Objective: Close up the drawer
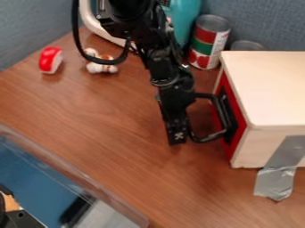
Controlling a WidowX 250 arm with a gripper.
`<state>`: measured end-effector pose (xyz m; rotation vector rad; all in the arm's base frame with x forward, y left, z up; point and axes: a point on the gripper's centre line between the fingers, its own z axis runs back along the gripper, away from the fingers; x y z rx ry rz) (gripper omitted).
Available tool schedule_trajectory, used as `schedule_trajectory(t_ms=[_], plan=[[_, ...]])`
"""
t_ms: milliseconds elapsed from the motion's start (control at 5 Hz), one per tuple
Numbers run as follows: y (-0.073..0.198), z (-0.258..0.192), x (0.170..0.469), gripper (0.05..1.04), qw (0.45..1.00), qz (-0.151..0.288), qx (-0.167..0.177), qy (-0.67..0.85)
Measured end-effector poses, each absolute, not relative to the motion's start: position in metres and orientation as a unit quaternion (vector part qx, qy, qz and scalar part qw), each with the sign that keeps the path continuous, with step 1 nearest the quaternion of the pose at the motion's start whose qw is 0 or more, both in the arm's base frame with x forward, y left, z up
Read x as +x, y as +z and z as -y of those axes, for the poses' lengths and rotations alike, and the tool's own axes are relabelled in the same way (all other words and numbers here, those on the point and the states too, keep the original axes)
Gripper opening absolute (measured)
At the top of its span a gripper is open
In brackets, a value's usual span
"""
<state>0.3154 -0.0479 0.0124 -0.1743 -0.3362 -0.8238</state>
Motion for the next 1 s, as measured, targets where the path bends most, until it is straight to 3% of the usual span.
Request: schedule_trajectory(t_ms=[200, 600, 800, 1000], plan=[[0.037, 0.043, 0.3, 0.999, 0.908, 0.182, -0.062, -0.371], [0.114, -0.011, 0.231, 0.999, 0.967, 0.193, 0.062, -0.154], [0.146, -0.021, 0.201, 0.999, 0.979, 0.175, 0.042, -0.095], [0.166, -0.036, 0.18, 0.999, 0.987, 0.148, -0.008, -0.056]])
